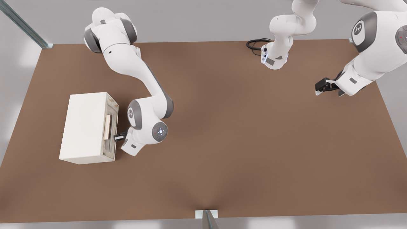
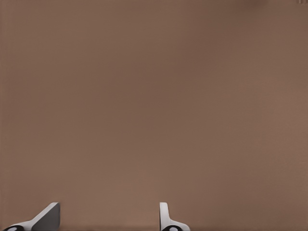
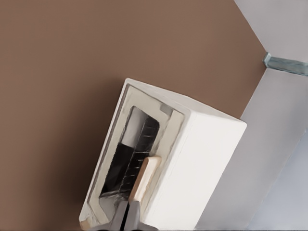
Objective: Keep left arm still and open the oven door with right arm
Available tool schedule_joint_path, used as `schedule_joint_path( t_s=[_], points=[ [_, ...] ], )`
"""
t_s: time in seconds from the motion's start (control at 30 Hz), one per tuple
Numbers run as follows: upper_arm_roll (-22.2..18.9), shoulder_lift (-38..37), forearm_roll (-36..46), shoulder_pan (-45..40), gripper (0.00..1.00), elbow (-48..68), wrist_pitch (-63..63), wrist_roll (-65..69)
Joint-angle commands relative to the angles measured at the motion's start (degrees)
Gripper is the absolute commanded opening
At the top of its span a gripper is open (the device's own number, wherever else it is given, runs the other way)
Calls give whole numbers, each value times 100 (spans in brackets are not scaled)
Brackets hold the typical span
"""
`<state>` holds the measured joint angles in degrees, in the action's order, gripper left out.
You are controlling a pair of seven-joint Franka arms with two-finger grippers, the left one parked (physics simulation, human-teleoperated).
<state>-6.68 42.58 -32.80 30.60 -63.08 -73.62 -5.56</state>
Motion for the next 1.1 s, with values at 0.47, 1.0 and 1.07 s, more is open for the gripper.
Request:
schedule_joint_path(
  t_s=[0.47, 1.0, 1.07],
  points=[
    [-229, -759, -323, -177, 21, -2420, -680, -1923],
    [-387, -707, -332, -168, 21, -2815, -584, -1896],
    [-387, -698, -332, -151, 21, -2815, -592, -1896]
  ],
)
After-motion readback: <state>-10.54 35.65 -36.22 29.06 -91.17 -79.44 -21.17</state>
